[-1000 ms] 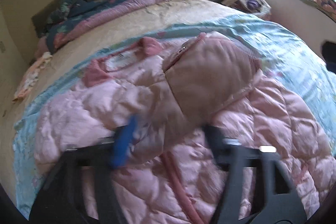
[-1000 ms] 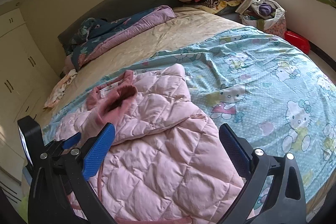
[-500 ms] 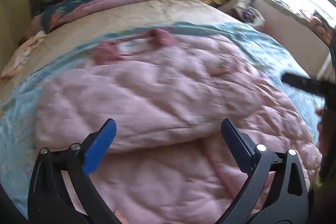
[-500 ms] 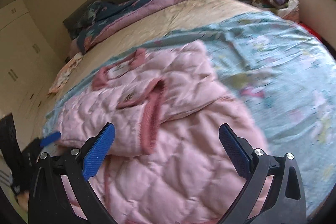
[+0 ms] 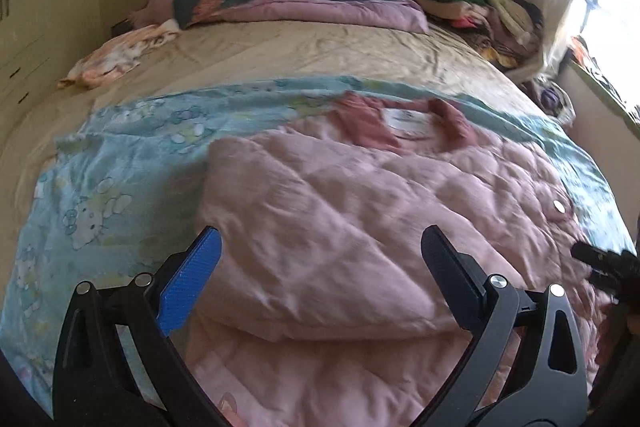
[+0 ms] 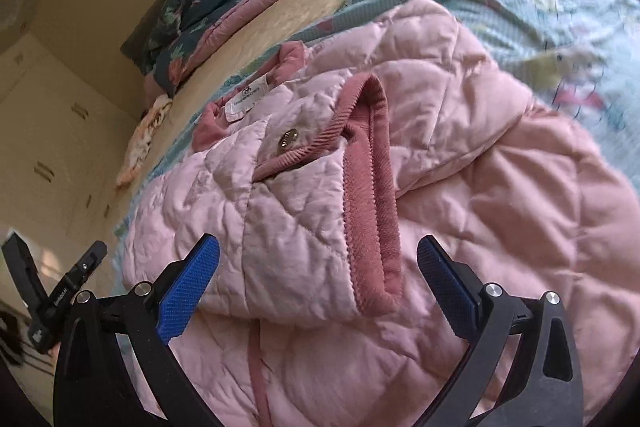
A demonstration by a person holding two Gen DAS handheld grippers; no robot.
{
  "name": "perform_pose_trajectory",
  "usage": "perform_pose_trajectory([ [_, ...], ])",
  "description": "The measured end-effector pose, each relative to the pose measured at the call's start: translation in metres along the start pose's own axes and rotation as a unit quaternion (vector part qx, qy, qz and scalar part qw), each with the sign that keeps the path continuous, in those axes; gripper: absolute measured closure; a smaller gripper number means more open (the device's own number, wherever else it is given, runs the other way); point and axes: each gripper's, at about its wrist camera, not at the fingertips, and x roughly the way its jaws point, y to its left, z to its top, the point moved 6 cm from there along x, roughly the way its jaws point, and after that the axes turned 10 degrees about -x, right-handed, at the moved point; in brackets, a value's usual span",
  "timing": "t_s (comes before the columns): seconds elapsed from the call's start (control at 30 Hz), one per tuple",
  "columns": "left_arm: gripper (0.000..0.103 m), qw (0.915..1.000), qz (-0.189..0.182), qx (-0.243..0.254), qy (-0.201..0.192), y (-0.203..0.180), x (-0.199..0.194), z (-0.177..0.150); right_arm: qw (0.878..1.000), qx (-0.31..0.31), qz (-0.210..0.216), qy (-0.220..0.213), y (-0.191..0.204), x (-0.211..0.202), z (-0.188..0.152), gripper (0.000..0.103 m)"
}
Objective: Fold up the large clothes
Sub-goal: 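Grasp the folded sleeve cuff with the right tool and lift it, then lay the ribbed cuff back on the jacket front and open the right tool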
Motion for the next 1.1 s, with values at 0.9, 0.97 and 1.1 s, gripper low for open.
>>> perform_pose_trajectory([
  [0.9, 0.010, 0.9989, -0.037, -0.029, 0.008, 0.004, 0.023, 0.011, 0.954, -0.273, -0.047, -0.118, 0.052, -0.026, 0.093, 0.081],
  [0.97, 0.010, 0.9990, -0.039, -0.020, 0.013, -0.001, 0.026, 0.008, 0.958, -0.261, -0.053, -0.107, 0.042, -0.017, 0.091, 0.081],
  [1.1, 0.010, 0.9990, -0.041, -0.006, 0.019, -0.009, 0.033, 0.003, 0.966, -0.236, -0.055, -0.091, 0.027, -0.003, 0.083, 0.080],
])
